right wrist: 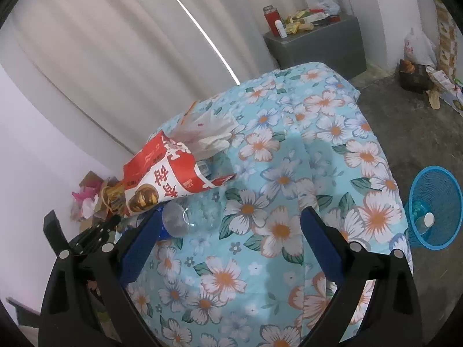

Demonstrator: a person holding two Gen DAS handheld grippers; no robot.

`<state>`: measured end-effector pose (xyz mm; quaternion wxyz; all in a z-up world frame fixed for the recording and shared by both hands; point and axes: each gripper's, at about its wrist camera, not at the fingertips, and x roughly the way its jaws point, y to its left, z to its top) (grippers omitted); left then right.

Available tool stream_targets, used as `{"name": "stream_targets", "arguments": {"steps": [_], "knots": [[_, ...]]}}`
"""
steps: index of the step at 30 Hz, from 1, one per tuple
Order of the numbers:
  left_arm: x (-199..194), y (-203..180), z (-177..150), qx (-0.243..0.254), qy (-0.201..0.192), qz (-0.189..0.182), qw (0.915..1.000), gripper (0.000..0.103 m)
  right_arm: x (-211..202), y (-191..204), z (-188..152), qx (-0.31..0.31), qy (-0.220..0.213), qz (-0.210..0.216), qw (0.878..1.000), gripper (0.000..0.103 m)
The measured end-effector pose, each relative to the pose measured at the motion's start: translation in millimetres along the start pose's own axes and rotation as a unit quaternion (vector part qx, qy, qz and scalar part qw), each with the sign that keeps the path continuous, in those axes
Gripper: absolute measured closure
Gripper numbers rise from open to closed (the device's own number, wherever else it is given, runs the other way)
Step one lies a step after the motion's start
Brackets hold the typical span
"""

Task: Collect trash
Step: 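Move both tools back over the bed toward the snack bag and bottle, then grasp a red wrapper with the left tool while the right tool grasps another red wrapper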

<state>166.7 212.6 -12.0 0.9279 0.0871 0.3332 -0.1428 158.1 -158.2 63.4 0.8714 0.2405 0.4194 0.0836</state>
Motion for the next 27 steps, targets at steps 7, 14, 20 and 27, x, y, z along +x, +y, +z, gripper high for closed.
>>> {"name": "stream_targets", "arguments": {"steps": [7,14,20,27], "knots": [[-27,2,-7,-0.026,-0.010,-0.013,0.9995,0.103,-1,-3,1,0.009,-0.001,0.003,1.000,0.009],[-52,17,-8,-0.093,-0.042,-0.027,0.9944,0.103,-1,-7,-1,0.016,0.001,0.015,1.000,0.010],[-60,22,-7,-0.121,-0.056,-0.026,0.9908,0.103,-3,-6,-5,0.018,0.005,0.025,1.000,0.011],[-66,29,-9,-0.150,-0.068,-0.012,0.9862,0.103,-2,3,5,0.014,0.010,0.047,0.999,0.015]]}}
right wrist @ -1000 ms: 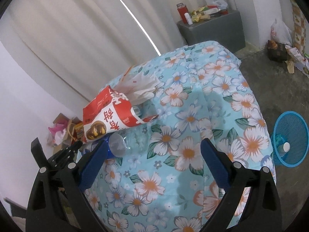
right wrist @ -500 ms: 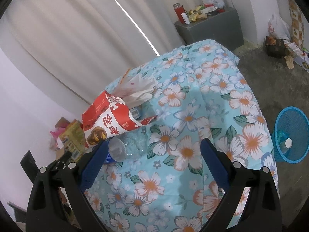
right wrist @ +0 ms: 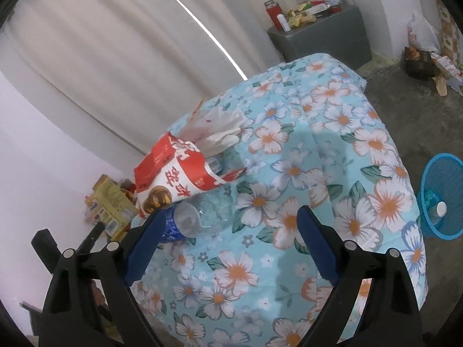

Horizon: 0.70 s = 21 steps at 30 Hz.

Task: Collect trash
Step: 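Grasp a red wrapper with the left tool while the right tool grasps another red wrapper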

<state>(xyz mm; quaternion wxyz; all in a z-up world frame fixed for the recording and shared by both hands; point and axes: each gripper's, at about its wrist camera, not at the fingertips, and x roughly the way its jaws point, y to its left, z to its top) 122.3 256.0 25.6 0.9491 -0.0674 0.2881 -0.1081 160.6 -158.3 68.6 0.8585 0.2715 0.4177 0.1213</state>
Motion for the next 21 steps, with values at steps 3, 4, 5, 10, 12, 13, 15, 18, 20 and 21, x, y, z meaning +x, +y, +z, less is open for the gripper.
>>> {"name": "stream_targets", "arguments": {"steps": [3,4,5,10,12,13,15,18,20,21], "knots": [[-4,6,1,-0.015,-0.006,0.013,0.9998,0.103,2,23,16,-0.030,-0.001,0.021,0.999,0.017],[-5,9,1,-0.021,-0.008,0.016,0.9996,0.103,3,33,21,-0.046,0.000,0.027,0.999,0.018],[-6,12,2,-0.028,-0.010,0.018,0.9994,0.103,5,45,27,-0.063,0.002,0.032,0.997,0.019],[-11,25,-1,-0.053,-0.015,0.033,0.9979,0.103,36,127,59,-0.183,0.038,0.075,0.980,0.023],[-14,33,-2,-0.066,-0.016,0.041,0.9968,0.103,59,155,69,-0.214,0.078,0.096,0.969,0.026],[-15,36,-3,-0.070,-0.017,0.044,0.9964,0.103,77,172,75,-0.231,0.108,0.101,0.961,0.027],[-21,45,-4,-0.082,-0.020,0.055,0.9949,0.103,122,205,82,-0.276,0.176,0.090,0.941,0.031],[-30,60,-6,-0.094,-0.027,0.079,0.9921,0.103,184,233,83,-0.308,0.267,0.055,0.912,0.033],[-37,71,-7,-0.105,-0.031,0.093,0.9897,0.103,232,246,80,-0.321,0.321,0.011,0.891,0.036],[-40,76,-8,-0.112,-0.032,0.100,0.9882,0.103,252,252,76,-0.333,0.336,-0.015,0.881,0.036]]}}
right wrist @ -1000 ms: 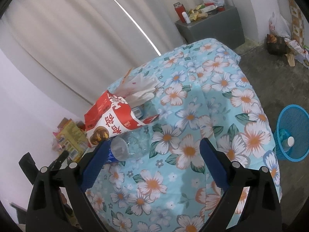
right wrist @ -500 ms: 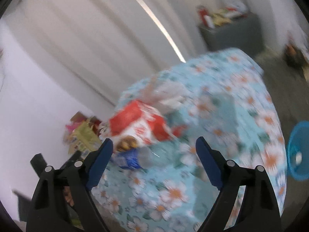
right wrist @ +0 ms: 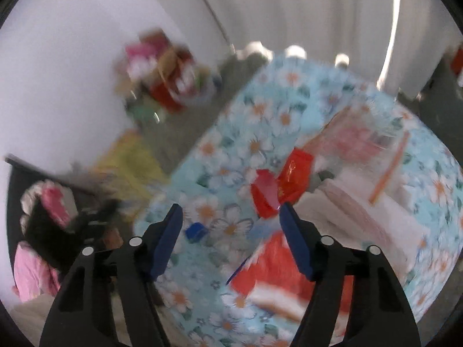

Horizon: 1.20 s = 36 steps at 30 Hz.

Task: Collect trash
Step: 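Grasp a red wrapper with the left tool while the right tool grasps another red wrapper, then carry both red wrappers to the blue wastebasket and open both tools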

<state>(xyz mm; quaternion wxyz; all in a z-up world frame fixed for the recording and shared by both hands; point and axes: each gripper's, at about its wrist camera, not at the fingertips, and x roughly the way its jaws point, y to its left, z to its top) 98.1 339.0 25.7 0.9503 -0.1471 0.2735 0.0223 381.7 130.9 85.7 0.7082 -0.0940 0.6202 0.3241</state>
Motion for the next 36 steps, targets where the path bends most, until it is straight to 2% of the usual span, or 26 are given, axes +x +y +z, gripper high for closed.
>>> {"name": "stream_targets", "arguments": {"steps": [3,7,12,16,18,19,25,26,30,36], "knots": [[-7,18,0,-0.015,-0.003,0.019,0.9997,0.103,38,5,25,-0.019,0.056,-0.037,0.998,0.036],[-13,37,0,-0.028,-0.005,0.039,0.9988,0.103,79,4,40,-0.034,0.115,-0.063,0.991,0.037],[-18,50,-3,-0.038,-0.004,0.053,0.9979,0.103,121,3,42,-0.046,0.184,-0.100,0.977,0.047],[-17,51,-8,-0.041,0.001,0.056,0.9976,0.103,136,0,42,-0.048,0.201,-0.122,0.971,0.063],[-17,51,-9,-0.041,0.002,0.056,0.9976,0.103,136,-1,41,-0.049,0.197,-0.122,0.971,0.070],[-18,50,-9,-0.040,0.001,0.057,0.9976,0.103,134,-1,41,-0.048,0.193,-0.118,0.973,0.079],[-21,51,-8,-0.041,-0.003,0.057,0.9976,0.103,113,5,41,-0.047,0.152,-0.095,0.983,0.088],[-22,50,-8,-0.040,-0.005,0.055,0.9976,0.103,109,7,40,-0.048,0.147,-0.096,0.983,0.094],[-29,46,-7,-0.036,-0.014,0.049,0.9981,0.103,77,7,34,-0.037,0.106,-0.078,0.991,0.099],[-43,36,0,-0.021,-0.029,0.038,0.9986,0.103,-3,1,20,-0.006,-0.004,-0.011,1.000,0.099]]}}
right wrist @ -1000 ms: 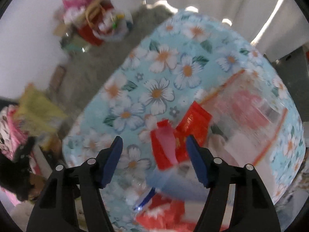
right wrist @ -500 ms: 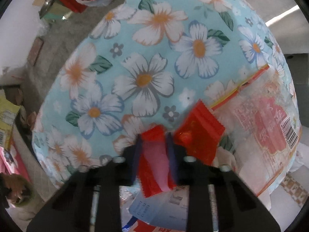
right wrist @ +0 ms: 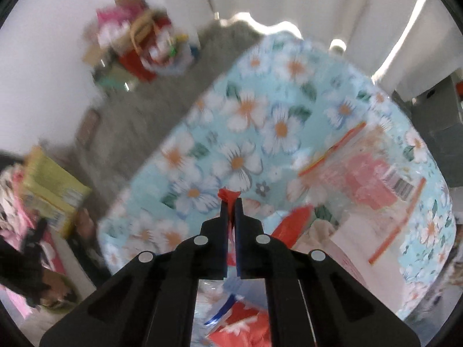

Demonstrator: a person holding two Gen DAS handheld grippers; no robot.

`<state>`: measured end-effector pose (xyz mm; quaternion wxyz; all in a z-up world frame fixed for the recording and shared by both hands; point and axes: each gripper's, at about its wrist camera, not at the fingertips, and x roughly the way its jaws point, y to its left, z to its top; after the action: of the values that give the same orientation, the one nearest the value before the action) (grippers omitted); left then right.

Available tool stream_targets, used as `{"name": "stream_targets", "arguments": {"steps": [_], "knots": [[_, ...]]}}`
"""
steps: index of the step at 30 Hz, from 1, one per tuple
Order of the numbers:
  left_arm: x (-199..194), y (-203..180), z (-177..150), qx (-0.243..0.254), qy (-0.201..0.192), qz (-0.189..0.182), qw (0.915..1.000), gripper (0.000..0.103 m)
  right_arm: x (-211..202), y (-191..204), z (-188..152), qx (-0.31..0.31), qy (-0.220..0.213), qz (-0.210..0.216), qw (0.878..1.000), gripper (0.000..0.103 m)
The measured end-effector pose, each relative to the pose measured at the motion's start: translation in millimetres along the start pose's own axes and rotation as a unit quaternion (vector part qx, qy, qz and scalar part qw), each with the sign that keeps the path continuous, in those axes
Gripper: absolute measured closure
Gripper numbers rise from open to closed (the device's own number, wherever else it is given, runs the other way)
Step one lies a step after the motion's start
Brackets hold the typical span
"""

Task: Collect trash
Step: 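Carry both red wrappers to the blue wastebasket and open both tools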

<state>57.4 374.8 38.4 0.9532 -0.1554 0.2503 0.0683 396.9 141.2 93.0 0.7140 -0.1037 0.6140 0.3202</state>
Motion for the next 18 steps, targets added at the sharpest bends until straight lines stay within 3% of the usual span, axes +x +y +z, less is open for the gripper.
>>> {"name": "stream_targets", "arguments": {"steps": [8,12,18], "knots": [[-19,-24,6,0.020,-0.021,-0.027,0.9992,0.103,-88,-3,-30,0.024,-0.113,0.065,0.991,0.099],[-28,-42,10,0.032,-0.028,-0.056,0.9975,0.103,-134,-7,-71,0.034,-0.176,0.093,0.979,0.099],[-43,-88,15,0.069,-0.032,-0.129,0.9888,0.103,-187,-28,-150,0.059,-0.246,0.100,0.962,0.099]]}}
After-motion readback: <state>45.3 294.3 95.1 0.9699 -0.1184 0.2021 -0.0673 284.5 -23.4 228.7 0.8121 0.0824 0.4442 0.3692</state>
